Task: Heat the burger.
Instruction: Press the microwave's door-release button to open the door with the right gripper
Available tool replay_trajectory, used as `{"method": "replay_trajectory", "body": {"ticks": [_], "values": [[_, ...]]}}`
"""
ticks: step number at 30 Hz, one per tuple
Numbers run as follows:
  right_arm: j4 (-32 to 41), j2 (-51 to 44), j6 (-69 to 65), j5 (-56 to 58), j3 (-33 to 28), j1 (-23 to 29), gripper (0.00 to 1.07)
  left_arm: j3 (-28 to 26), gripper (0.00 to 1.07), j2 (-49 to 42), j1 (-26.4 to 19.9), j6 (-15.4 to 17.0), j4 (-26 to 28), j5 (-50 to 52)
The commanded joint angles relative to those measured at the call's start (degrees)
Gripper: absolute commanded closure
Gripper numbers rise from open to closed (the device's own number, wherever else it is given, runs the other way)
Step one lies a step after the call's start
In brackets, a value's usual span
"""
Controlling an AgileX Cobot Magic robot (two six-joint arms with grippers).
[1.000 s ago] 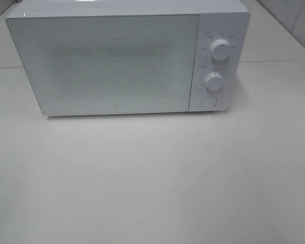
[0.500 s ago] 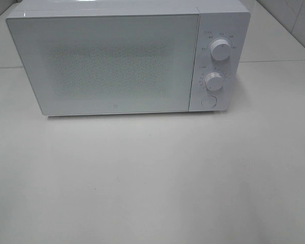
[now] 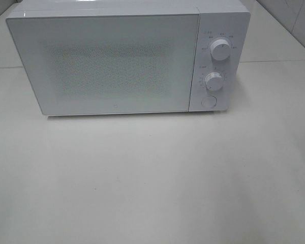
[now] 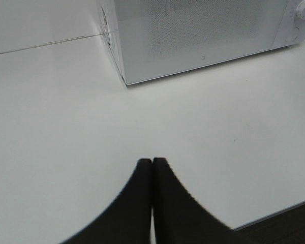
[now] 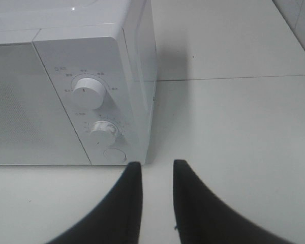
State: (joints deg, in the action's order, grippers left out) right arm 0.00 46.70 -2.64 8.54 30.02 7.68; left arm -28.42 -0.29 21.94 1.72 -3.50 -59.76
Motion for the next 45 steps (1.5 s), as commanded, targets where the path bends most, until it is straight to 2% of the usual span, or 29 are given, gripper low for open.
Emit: {"method": "replay_trajectory", "body": {"ticks": [1,3,5,6,8,11,17,21,22,25,27,30,32,34,38,39,40,45], "values": [[0.0,7.4,0.1,-7.4,0.2,-0.3,0.86,0.1,1.07,-1.1,-0.2,0.1,0.3,0.5],[0.0,9.0,0.1,-8.9,0.2,-0.3,0.88,0.1,1.07,-1.1,-0.2,0.1,0.2,0.5],[0.0,16.6,0.1,-15.8,0.2,-0.3,0.96,0.1,1.07,-1.1,-0.2,0.1,0.1,0.5],[0.0,16.6,0.1,-15.8,0.2,-0.3,0.96,0.1,1.07,-1.1,-0.2,0.1,0.1,0.5],[0.0,21.2,0.1,-19.9,0.2,-0.3,1.07,0.1,1.07,-1.1,-0.2,0.1,0.1,0.5],[0.0,22.9,0.1,-21.4,0.2,-0.3,1.07,0.1,1.07,-1.1,-0.2,0.1,0.1,0.5],[0.0,32.9,-0.5,-30.0,0.2,0.6,1.07,0.1,1.07,-1.1,-0.2,-0.1,0.1,0.5],[0.0,37.7,-1.7,-34.4,0.2,5.0,1.07,0.1,1.07,-1.1,-0.2,-0.1,0.2,0.5],[0.0,40.3,-3.1,-36.9,0.2,7.7,1.07,0.1,1.07,-1.1,-0.2,-0.1,0.2,0.5],[0.0,41.5,-3.7,-38.0,0.2,8.9,1.07,0.1,1.07,-1.1,-0.2,-0.1,0.2,0.5],[0.0,46.9,-7.0,-44.5,0.2,14.7,1.07,0.1,1.07,-1.1,-0.2,-0.2,0.5,0.5],[0.0,48.3,-8.0,-46.2,0.2,15.6,1.07,0.1,1.07,-1.1,-0.2,-0.2,0.5,0.5],[0.0,53.2,-11.8,-51.5,0.3,18.0,1.07,0.1,1.07,-1.1,-0.2,-0.2,0.5,0.5],[0.0,54.3,-13.3,-52.1,0.5,18.2,1.07,0.1,1.07,-1.1,-0.2,-0.2,0.5,0.5],[0.0,58.2,-27.7,-52.4,1.5,18.3,1.07,0.1,1.07,-1.1,-0.2,-0.2,0.5,0.5],[0.0,58.2,-27.7,-52.4,1.5,18.3,1.07,0.1,1.07,-1.1,-0.2,-0.2,0.5,0.5],[0.0,59.5,-34.5,-54.0,1.5,18.3,1.07,0.1,1.07,-1.1,-0.2,-0.2,0.5,0.5],[0.0,61.6,-46.8,-58.5,1.5,18.3,1.07,0.1,1.07,-1.1,-0.2,-0.2,0.5,0.5]]}}
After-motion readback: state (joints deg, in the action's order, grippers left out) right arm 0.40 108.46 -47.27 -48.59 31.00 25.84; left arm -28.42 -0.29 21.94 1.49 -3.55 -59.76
